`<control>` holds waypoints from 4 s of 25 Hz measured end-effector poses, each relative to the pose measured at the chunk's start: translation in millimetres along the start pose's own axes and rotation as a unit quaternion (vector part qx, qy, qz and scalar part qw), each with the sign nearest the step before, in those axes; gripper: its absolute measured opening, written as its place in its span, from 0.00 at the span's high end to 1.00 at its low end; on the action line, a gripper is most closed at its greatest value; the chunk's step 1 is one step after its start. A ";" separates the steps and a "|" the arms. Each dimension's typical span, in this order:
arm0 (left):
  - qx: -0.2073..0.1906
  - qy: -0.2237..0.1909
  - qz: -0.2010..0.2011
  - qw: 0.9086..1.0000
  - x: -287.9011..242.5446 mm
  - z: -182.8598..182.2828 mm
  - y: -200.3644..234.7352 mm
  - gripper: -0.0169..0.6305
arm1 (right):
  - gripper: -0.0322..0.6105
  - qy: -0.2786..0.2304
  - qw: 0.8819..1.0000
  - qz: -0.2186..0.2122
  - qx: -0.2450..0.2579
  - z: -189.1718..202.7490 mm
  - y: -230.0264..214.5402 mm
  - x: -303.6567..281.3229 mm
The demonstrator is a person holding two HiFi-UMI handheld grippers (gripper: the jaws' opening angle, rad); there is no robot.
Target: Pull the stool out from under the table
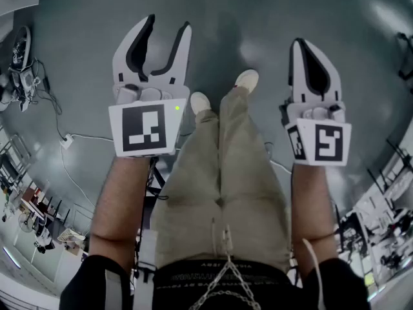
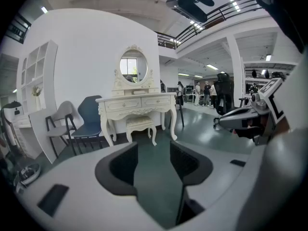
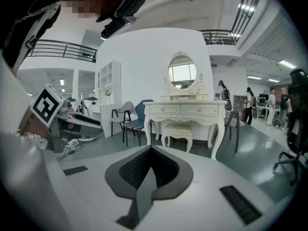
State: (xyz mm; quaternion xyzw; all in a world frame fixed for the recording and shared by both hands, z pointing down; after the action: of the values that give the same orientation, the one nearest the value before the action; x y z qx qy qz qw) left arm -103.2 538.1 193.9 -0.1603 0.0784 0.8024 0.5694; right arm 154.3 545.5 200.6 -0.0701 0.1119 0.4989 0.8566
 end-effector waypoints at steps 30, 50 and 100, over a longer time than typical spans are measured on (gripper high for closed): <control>0.016 0.020 -0.021 0.999 -157.0 -20.1 40.2 0.59 | 0.52 0.036 0.997 -0.053 -0.046 -7.3 -100.7 -133.0; 0.017 0.028 0.031 0.999 -281.3 -55.1 124.9 0.59 | 0.52 0.043 0.995 -0.048 -0.082 -45.8 -116.5 -291.3; 0.060 0.055 -0.078 0.994 -472.1 -137.7 110.3 0.59 | 0.52 0.068 0.977 -0.180 -0.089 -92.6 -307.9 -452.5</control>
State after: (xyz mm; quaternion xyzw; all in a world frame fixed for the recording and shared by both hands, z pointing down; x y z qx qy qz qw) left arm -42.0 38.6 222.3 -0.1753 0.1452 0.7393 0.6337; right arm 195.1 -7.3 232.3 -0.1990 0.1110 0.3382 0.9131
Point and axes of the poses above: the fingertips, and each gripper's own axes: x backward along the fingers, y to its left, z out of its underside, the point moved 8 cm from there along x, backward along the fingers, and after that the axes turned 8 degrees about -y, right-handed, at the moved point
